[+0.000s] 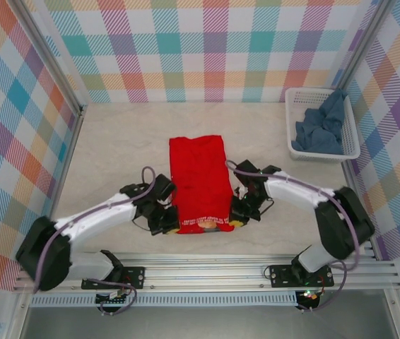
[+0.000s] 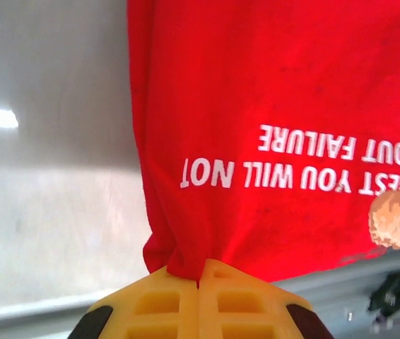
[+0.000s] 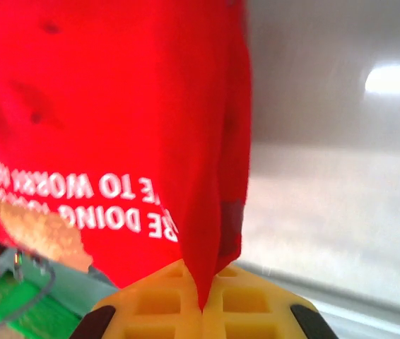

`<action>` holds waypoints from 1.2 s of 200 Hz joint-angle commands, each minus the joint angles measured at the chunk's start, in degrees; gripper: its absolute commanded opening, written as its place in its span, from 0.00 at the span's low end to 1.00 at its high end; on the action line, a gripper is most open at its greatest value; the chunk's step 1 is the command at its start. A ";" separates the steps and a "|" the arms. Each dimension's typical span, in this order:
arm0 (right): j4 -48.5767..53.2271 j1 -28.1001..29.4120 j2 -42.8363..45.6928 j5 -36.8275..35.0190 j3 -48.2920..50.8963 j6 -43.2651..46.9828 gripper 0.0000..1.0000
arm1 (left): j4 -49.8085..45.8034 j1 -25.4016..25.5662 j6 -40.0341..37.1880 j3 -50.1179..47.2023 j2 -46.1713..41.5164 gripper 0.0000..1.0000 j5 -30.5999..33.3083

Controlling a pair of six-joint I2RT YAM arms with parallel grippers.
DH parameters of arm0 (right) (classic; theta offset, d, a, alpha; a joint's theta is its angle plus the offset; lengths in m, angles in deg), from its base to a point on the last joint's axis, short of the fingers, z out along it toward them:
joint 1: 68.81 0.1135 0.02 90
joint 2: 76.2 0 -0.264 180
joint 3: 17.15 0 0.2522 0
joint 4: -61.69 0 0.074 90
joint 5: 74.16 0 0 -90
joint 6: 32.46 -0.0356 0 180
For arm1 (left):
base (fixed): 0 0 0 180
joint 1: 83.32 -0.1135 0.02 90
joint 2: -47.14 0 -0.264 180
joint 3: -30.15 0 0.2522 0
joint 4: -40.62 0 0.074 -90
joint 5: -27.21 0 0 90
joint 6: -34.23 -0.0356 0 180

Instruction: Fold and stack the t-shirts

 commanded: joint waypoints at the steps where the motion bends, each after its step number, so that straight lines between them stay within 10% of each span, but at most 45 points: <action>1: 7.58 0.56 8.74 4.80 0.25 -2.40 0.00 | -3.80 1.89 4.84 -0.82 -9.76 0.00 -3.94; 125: 17.58 -9.00 7.46 11.10 -24.21 -9.79 0.00 | 0.41 -5.03 20.45 14.14 -15.49 0.00 1.25; 240: 2.00 -18.23 -32.43 14.20 -53.83 -16.21 0.00 | 4.04 -24.10 12.03 36.33 24.64 0.00 -3.19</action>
